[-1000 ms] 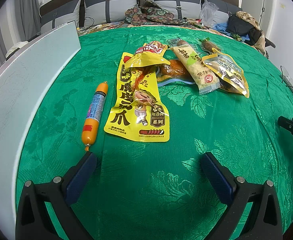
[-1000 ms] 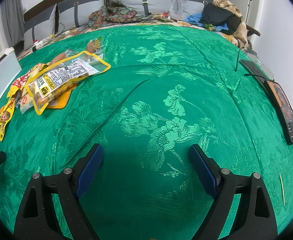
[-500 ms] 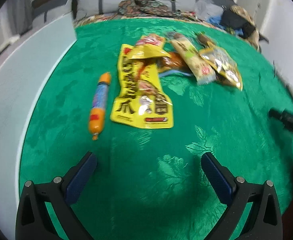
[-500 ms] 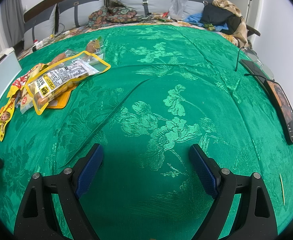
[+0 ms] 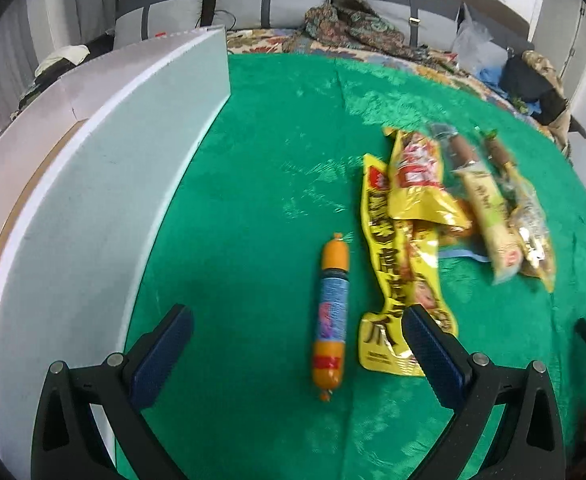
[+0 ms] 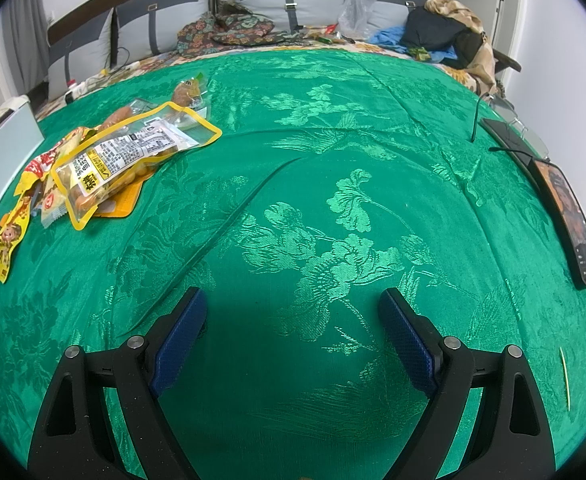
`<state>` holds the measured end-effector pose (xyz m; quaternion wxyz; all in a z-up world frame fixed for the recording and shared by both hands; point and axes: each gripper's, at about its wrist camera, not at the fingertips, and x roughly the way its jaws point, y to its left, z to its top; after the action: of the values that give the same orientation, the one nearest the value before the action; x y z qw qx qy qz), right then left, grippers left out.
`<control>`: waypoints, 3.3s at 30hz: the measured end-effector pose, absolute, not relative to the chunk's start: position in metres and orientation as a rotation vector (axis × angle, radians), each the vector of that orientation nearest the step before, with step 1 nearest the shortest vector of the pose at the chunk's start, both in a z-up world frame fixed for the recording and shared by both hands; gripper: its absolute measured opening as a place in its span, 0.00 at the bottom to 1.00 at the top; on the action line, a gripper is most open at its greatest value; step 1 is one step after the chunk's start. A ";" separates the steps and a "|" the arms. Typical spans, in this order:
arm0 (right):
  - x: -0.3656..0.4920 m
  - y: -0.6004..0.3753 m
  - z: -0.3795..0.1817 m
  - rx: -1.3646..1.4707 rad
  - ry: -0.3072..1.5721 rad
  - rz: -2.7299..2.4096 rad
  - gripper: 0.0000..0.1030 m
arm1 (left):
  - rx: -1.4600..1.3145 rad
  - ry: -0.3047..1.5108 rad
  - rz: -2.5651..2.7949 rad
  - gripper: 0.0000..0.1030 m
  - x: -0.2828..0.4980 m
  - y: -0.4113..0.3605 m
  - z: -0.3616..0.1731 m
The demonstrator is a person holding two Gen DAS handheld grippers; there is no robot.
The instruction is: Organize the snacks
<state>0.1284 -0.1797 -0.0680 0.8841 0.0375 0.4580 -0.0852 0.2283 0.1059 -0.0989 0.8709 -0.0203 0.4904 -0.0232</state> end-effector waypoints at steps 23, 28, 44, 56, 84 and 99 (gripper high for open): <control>0.128 -0.180 -0.068 0.079 0.953 -0.177 0.88 | 0.049 1.054 -0.099 0.58 0.231 0.095 -0.117; 0.128 -0.180 -0.068 0.079 0.953 -0.177 0.88 | 0.131 1.068 -0.157 0.17 0.224 0.077 -0.109; 0.129 -0.180 -0.068 0.079 0.953 -0.177 0.88 | 0.051 1.093 -0.220 0.34 0.157 0.090 -0.108; 0.129 -0.180 -0.068 0.077 0.953 -0.178 0.88 | 0.036 1.029 -0.074 0.96 0.162 0.105 -0.123; 0.129 -0.180 -0.068 0.075 0.954 -0.179 0.88 | 0.028 0.954 -0.065 1.00 0.162 0.108 -0.129; 0.129 -0.180 -0.068 0.069 0.956 -0.182 0.88 | 0.028 0.953 -0.066 1.00 0.162 0.108 -0.130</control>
<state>0.1290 -0.1798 -0.0680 0.8833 0.0333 0.4594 -0.0876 0.1618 0.1079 -0.1305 0.8879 0.0136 0.4587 -0.0319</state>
